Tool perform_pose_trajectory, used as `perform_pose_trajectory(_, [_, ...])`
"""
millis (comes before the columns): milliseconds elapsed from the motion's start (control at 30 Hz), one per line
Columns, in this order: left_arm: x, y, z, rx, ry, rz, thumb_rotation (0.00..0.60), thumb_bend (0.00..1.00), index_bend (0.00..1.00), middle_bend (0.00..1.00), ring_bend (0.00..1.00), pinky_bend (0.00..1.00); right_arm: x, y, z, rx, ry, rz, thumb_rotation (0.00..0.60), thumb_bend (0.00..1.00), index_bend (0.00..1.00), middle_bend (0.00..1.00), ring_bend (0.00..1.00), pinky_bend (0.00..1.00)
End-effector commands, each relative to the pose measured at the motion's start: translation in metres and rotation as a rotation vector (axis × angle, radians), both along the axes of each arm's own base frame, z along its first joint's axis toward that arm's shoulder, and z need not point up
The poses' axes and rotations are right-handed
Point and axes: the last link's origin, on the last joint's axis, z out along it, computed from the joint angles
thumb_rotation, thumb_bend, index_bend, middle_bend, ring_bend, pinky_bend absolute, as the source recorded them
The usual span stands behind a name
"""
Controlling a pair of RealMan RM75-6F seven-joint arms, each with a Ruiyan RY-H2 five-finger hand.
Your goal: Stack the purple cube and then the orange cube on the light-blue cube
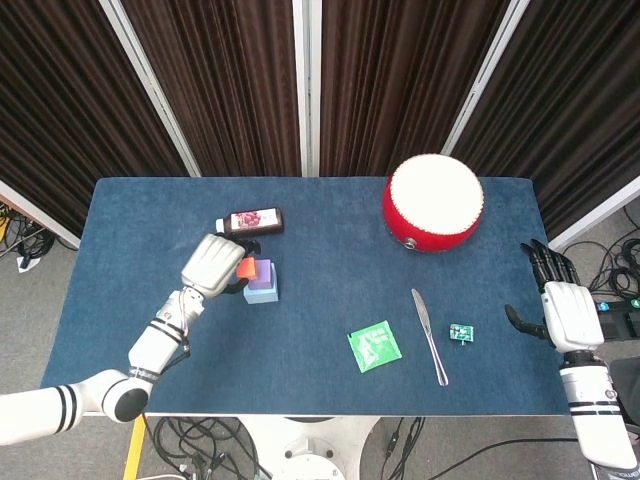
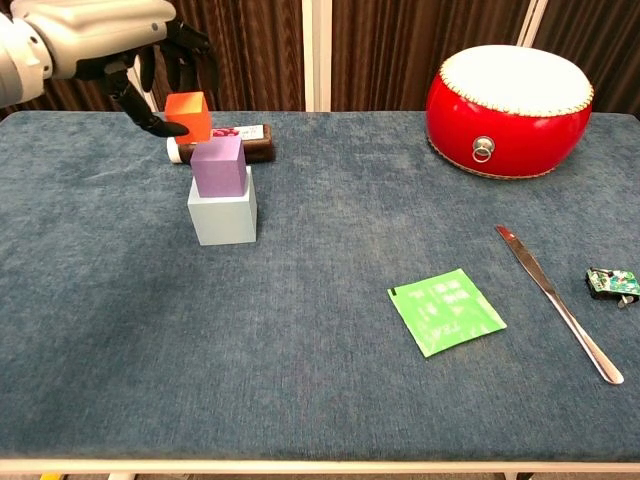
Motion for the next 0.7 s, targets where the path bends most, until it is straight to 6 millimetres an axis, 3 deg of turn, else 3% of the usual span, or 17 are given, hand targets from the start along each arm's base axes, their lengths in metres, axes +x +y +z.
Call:
perform_pose_trajectory(33, [0.005, 0.003, -0.001, 0.0, 0.004, -0.009, 0.6, 0.3, 0.44, 0.61, 0.44, 0.5, 0.0, 0.0, 0.0, -0.001, 0.0, 0.001, 0.6, 0.22, 0.0, 0.01, 0.0, 0.0])
perform_pose_trajectory(700, [0.007, 0.012, -0.022, -0.044, 0.042, -0.04, 0.6, 0.3, 0.44, 0.61, 0.44, 0.5, 0.0, -0.002, -0.002, 0.011, 0.004, -0.007, 0.6, 0.22, 0.0, 0.01, 0.0, 0.0])
